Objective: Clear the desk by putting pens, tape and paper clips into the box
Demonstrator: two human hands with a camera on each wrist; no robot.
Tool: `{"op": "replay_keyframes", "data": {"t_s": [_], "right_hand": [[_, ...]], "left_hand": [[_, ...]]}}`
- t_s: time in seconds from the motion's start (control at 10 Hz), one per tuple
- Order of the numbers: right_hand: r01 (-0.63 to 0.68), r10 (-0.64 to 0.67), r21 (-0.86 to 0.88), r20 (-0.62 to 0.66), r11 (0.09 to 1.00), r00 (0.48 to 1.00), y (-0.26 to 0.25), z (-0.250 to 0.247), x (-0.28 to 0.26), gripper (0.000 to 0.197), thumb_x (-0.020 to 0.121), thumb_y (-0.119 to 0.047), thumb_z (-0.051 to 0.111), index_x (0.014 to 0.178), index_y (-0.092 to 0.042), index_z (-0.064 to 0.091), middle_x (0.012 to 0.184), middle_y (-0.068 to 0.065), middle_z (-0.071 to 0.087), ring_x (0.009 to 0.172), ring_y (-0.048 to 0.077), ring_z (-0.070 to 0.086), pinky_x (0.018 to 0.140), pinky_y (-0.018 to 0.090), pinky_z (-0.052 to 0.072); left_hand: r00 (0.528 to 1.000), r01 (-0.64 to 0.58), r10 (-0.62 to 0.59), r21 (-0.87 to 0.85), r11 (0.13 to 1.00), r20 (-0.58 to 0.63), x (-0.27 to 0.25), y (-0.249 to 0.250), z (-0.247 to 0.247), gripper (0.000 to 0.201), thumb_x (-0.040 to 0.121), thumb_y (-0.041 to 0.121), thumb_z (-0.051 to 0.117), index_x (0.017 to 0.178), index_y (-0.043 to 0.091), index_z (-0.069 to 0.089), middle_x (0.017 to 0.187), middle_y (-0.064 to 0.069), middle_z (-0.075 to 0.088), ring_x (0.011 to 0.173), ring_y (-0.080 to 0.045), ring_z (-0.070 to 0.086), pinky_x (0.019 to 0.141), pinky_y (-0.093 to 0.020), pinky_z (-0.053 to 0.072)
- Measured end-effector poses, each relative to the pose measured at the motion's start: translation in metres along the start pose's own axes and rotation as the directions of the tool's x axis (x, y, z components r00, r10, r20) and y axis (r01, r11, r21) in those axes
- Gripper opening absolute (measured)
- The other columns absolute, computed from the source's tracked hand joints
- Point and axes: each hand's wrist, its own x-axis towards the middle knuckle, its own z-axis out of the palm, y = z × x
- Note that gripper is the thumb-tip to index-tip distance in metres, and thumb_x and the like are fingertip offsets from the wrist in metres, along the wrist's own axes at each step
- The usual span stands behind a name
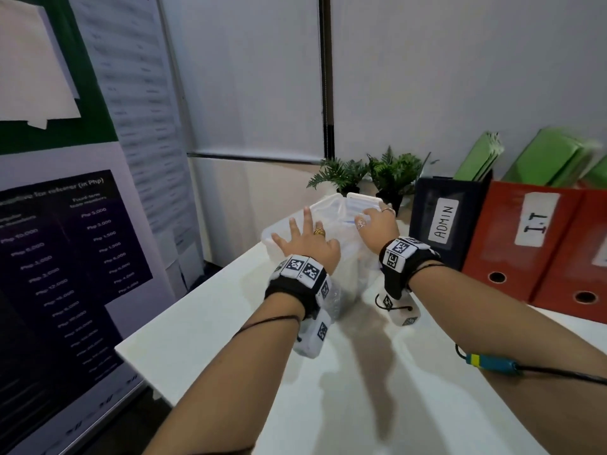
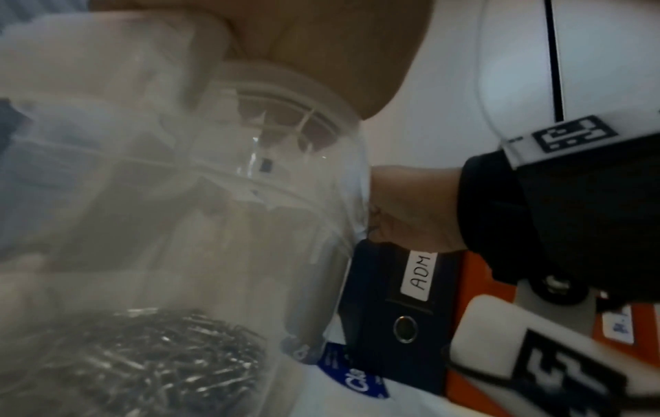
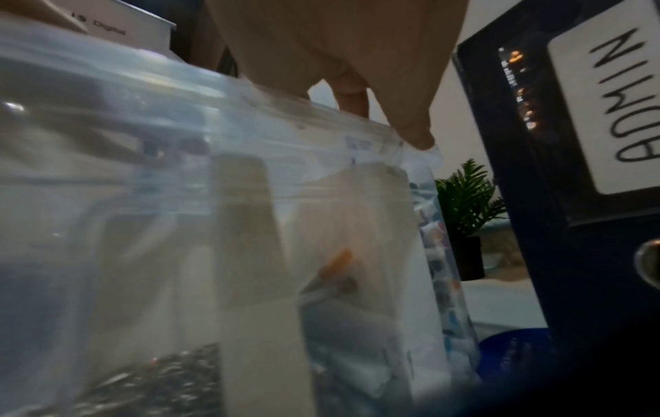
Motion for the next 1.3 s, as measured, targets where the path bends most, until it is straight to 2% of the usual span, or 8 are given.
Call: {"op": "replay_keyframes", "data": {"t_s": [0.4, 0.6, 0.7, 0.9, 1.0, 1.1, 1.2, 1.3], "right_hand": [[-0.041, 0.040, 0.003, 0.211, 0.999, 0.977, 0.043, -0.013, 0.017, 0.060, 0.101, -0.034, 0.032, 0.149, -0.003, 0.016, 0.158, 0.015, -0.001, 0.147, 0.031, -0.001, 0.120, 0.041, 0.010], [0.155, -0.157, 0.052, 0.032, 0.986, 0.987, 0.052, -0.014, 0.024, 0.039, 0.100, -0.022, 0.038, 0.130, -0.001, 0.052, 0.148, 0.016, 0.036, 0.140, 0.024, 0.031, 0.115, 0.029, 0.021], [0.204, -0.200, -0.029, 0.118, 0.978, 0.973, 0.058, -0.012, 0.020, 0.046, 0.101, -0.028, 0.035, 0.141, -0.005, 0.039, 0.152, 0.011, 0.030, 0.144, 0.022, 0.019, 0.118, 0.029, 0.011], [0.122, -0.093, -0.108, 0.245, 0.987, 0.965, 0.059, -0.022, 0.004, 0.068, 0.099, -0.042, 0.031, 0.151, -0.011, 0.000, 0.159, 0.008, -0.007, 0.147, 0.021, -0.008, 0.121, 0.043, 0.005], [0.033, 0.011, -0.150, 0.280, 0.988, 0.960, 0.071, -0.032, -0.038, 0.078, 0.096, -0.045, 0.040, 0.150, -0.015, -0.008, 0.157, 0.005, -0.018, 0.147, 0.023, -0.010, 0.120, 0.048, 0.008], [0.077, 0.079, -0.326, 0.442, 0.942, 0.894, 0.103, -0.051, -0.089, 0.075, 0.095, -0.041, 0.045, 0.151, -0.024, -0.003, 0.157, 0.002, -0.019, 0.147, 0.024, -0.010, 0.118, 0.050, 0.014], [-0.037, 0.346, -0.511, 0.526, 0.859, 0.777, 0.154, -0.088, -0.142, 0.073, 0.094, -0.047, 0.043, 0.151, -0.019, 0.007, 0.159, 0.009, 0.001, 0.147, 0.025, 0.008, 0.119, 0.042, 0.015], [-0.073, 0.510, -0.630, 0.550, 0.773, 0.662, 0.199, -0.123, -0.200, 0.081, 0.086, -0.055, 0.046, 0.151, -0.020, 0.012, 0.159, 0.005, 0.010, 0.146, 0.021, 0.016, 0.120, 0.041, 0.016]], "left_hand": [[0.996, -0.016, 0.036, -0.244, 0.970, 0.078, 0.060, 0.065, -0.005, 0.068, 0.087, 0.002, 0.035, 0.150, 0.009, 0.010, 0.159, -0.005, -0.001, 0.146, -0.024, 0.004, 0.117, -0.054, 0.001], [0.997, -0.064, 0.069, -0.647, 0.760, -0.019, 0.076, 0.080, 0.008, 0.069, 0.087, -0.006, 0.027, 0.147, 0.028, 0.022, 0.147, -0.008, 0.032, 0.133, -0.029, 0.034, 0.115, -0.045, 0.021], [0.990, -0.140, 0.085, -0.807, 0.574, -0.112, 0.099, 0.074, 0.023, 0.073, 0.080, -0.010, 0.027, 0.138, 0.035, 0.036, 0.113, -0.006, 0.050, 0.104, -0.027, 0.053, 0.092, -0.034, 0.045], [0.889, -0.407, 0.216, -0.483, 0.776, -0.403, 0.075, 0.072, 0.043, 0.052, 0.089, 0.005, 0.050, 0.136, 0.024, 0.042, 0.150, -0.003, 0.030, 0.140, -0.023, 0.024, 0.113, -0.034, 0.016], [0.883, -0.413, 0.303, -0.288, 0.864, -0.357, 0.041, 0.065, 0.068, 0.073, 0.085, 0.039, 0.044, 0.144, 0.035, 0.003, 0.158, -0.005, -0.004, 0.144, -0.026, -0.008, 0.114, -0.045, -0.001], [0.862, -0.434, 0.387, -0.080, 0.897, -0.327, 0.012, 0.057, 0.093, 0.079, 0.077, 0.059, 0.028, 0.145, 0.031, -0.003, 0.157, -0.009, -0.002, 0.141, -0.027, 0.001, 0.110, -0.057, 0.009], [0.886, -0.454, 0.441, 0.068, 0.889, 0.143, -0.023, 0.056, 0.103, 0.080, 0.085, 0.069, 0.020, 0.145, 0.035, -0.020, 0.152, -0.003, -0.028, 0.144, -0.030, -0.018, 0.114, -0.057, 0.000], [0.797, -0.481, 0.437, -0.001, 0.877, 0.417, -0.065, 0.038, 0.122, 0.082, 0.078, 0.079, 0.030, 0.144, 0.048, -0.007, 0.155, 0.008, -0.024, 0.145, -0.027, -0.016, 0.115, -0.055, -0.001]]}}
